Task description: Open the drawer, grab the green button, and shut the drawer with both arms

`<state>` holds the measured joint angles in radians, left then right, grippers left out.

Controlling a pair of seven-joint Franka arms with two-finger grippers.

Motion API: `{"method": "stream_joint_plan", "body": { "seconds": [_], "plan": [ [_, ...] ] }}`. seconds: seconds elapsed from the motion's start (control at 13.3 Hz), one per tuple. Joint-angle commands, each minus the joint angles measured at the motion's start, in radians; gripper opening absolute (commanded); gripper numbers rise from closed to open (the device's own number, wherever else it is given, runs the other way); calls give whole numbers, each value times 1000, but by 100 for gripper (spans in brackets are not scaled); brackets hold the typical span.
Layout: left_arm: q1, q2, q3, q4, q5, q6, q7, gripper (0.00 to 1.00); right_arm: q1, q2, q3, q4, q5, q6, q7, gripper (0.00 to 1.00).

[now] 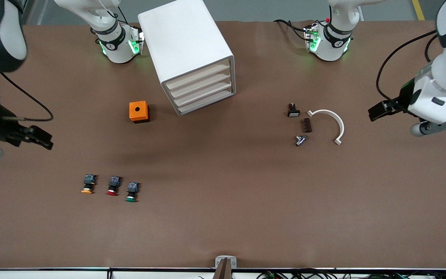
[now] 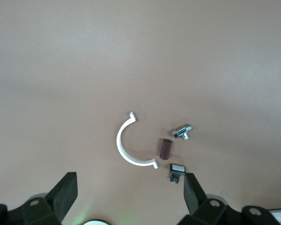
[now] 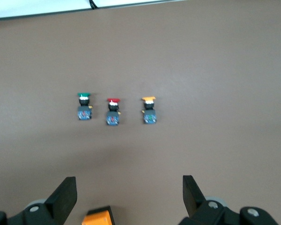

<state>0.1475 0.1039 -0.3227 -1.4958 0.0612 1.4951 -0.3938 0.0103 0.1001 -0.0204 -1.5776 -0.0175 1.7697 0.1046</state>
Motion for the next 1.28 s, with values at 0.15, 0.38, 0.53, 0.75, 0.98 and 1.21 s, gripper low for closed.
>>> {"method": "stream_joint_plan", "body": {
  "seconds": [0.15, 0.38, 0.53, 0.75, 0.98, 1.21],
  "plan": [
    [32, -62, -9, -15, 14, -47, 103, 100, 23, -148, -26, -113, 22, -4, -2, 100],
    [24, -95, 23, -23, 14, -46, 177, 100, -41, -161, 34, -117, 22, -4, 3, 100],
    [-11, -124, 92, -41, 8, -46, 245, 100, -55, -178, 50, -133, 22, -4, 1, 100],
    [-118, -155, 217, -60, 0, -61, 256, 100, -55, -171, 46, -121, 14, 22, 1, 100],
    [-118, -156, 209, -52, -3, -81, 253, 100, -53, -172, 46, -122, 16, 7, 1, 100],
    [-118, -155, 209, -44, -4, -82, 257, 100, -49, -172, 48, -105, 11, -15, 1, 100]
  ]
}}
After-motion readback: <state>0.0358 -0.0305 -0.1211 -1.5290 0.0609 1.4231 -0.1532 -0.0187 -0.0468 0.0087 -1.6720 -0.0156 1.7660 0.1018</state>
